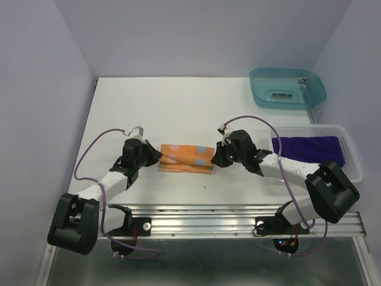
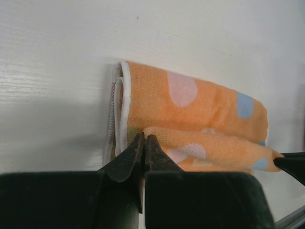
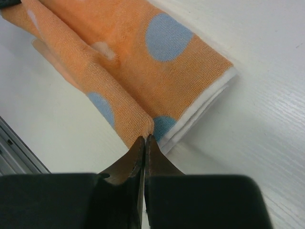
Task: Fold and stack the towels
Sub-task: Fold the towel, then neatly place the folded towel into the bin
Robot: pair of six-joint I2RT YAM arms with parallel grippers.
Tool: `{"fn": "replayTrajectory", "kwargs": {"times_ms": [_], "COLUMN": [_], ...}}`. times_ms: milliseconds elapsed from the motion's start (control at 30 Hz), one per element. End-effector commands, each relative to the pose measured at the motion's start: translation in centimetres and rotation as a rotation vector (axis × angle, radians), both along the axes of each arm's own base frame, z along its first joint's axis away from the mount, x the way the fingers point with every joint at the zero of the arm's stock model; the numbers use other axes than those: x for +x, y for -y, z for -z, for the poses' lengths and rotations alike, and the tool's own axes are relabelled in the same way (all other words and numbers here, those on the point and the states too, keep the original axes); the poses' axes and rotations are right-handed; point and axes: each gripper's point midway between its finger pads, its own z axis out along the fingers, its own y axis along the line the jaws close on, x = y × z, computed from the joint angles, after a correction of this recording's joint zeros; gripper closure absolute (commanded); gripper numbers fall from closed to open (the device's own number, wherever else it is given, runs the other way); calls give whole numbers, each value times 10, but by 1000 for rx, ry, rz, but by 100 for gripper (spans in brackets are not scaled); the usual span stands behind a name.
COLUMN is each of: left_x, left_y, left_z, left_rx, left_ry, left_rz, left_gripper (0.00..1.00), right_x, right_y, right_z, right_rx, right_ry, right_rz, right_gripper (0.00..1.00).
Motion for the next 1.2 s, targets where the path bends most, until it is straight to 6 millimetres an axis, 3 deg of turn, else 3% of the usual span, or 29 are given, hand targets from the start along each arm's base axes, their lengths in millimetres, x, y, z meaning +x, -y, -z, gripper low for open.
{"fn": "replayTrajectory", "kwargs": {"times_ms": [0,100,133,200,233,300,333,400,433,633,733,800,1000,1033,1167], "left_x": [-6,-15,-18,-26,-26,-33,-33,-36,-36,-31,-22,-15,-10,-11,-14], "left_y": [1,2,3,2,2,-4,-5,-10,-11,-18,-17,-17,-20,-20,-23], "left_z": [6,9,7,8,-2,-1,-13,-24,-28,-32,-33,-35,-36,-35,-32], "left_rx": [-8,-25,-35,-54,-70,-64,-77,-78,-83,-65,-43,-29,-5,-4,1], "left_ry": [-18,-35,-32,-45,-12,-27,12,41,52,59,43,42,49,47,49], "left_rz": [5,7,11,4,-1,-31,-38,-65,-76,-117,-119,-120,-132,-132,-141], "left_gripper": [86,58,35,25,15,6,1,1,1,1,1,1,1,1,1], "right_x": [-5,-13,-16,-27,-31,-45,-49,-53,-51,-16,2,9,42,45,45], "right_y": [-6,-5,-5,-7,-8,-9,-9,-6,-7,12,12,17,6,6,0], "right_z": [3,9,10,10,9,9,3,-1,-11,-30,-31,-14,-6,3,19], "right_rx": [30,32,33,47,56,76,95,103,122,88,78,24,-5,-31,-106], "right_ry": [-8,-37,-50,-79,-85,-109,-102,-97,-72,-23,-35,-84,-76,-89,-107], "right_rz": [-5,-4,-7,-24,-35,-65,-73,-71,-68,186,286,359,449,461,465], "right_gripper": [98,88,85,63,51,40,29,17,0,0,0,0,0,0,11]}}
